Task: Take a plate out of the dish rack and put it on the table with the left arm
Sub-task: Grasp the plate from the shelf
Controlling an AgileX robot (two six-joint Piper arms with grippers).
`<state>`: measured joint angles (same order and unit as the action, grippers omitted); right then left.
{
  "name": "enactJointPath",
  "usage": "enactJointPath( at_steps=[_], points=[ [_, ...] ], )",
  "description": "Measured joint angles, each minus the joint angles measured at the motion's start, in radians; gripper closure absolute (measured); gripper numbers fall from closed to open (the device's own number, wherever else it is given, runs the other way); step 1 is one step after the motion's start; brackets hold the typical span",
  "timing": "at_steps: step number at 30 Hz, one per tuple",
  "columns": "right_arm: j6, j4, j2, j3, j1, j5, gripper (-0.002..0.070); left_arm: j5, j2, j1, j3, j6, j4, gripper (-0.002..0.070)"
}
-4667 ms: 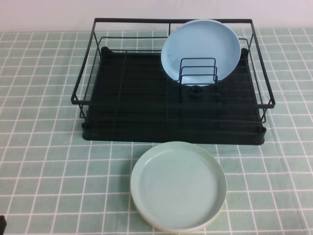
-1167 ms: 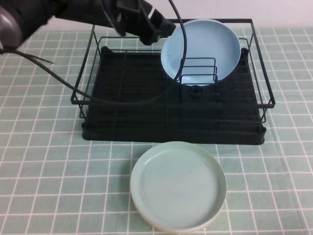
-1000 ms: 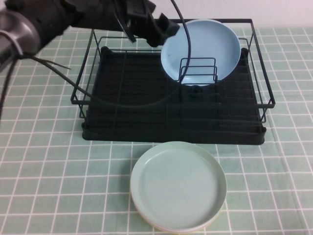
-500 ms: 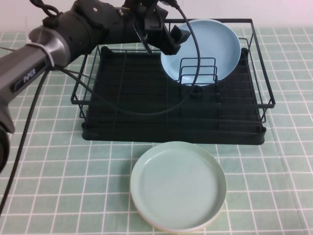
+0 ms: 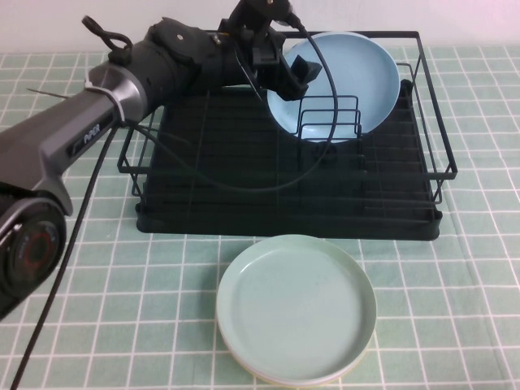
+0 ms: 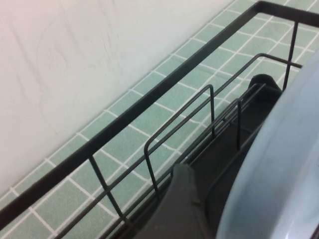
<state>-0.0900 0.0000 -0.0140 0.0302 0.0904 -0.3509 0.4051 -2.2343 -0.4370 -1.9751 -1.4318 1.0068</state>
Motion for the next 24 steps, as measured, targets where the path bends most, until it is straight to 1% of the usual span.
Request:
enactJointPath(
  at_steps=[2, 4, 6, 10, 12, 14, 15, 24],
  points=[
    [0.0, 0.0, 0.0, 0.0, 0.0, 0.0, 0.0694, -0.002, -0.01, 0.0, -0.009, -0.002, 0.008, 0.0128],
    [0.0, 0.0, 0.0, 0.0, 0.0, 0.0, 0.0694, -0.005, -0.019, 0.0, -0.015, -0.004, 0.018, 0.0163],
    [0.0, 0.0, 0.0, 0.0, 0.0, 0.0, 0.0694, -0.007, -0.024, 0.0, -0.017, -0.004, 0.024, 0.0218],
    [0.0, 0.0, 0.0, 0.0, 0.0, 0.0, 0.0694, -0.011, -0.03, 0.0, -0.017, -0.006, 0.031, 0.038],
    [0.0, 0.0, 0.0, 0.0, 0.0, 0.0, 0.0694, -0.023, -0.03, 0.0, -0.019, -0.008, 0.035, 0.0493],
    [0.0, 0.0, 0.0, 0.0, 0.0, 0.0, 0.0694, -0.03, -0.03, 0.0, -0.019, -0.013, 0.037, 0.0583],
    [0.0, 0.0, 0.0, 0.0, 0.0, 0.0, 0.0694, -0.03, -0.03, 0.0, -0.019, -0.02, 0.034, 0.0605],
    [0.0, 0.0, 0.0, 0.0, 0.0, 0.0, 0.0694, -0.03, 0.03, 0.0, -0.019, -0.029, -0.006, 0.0627]
  ],
)
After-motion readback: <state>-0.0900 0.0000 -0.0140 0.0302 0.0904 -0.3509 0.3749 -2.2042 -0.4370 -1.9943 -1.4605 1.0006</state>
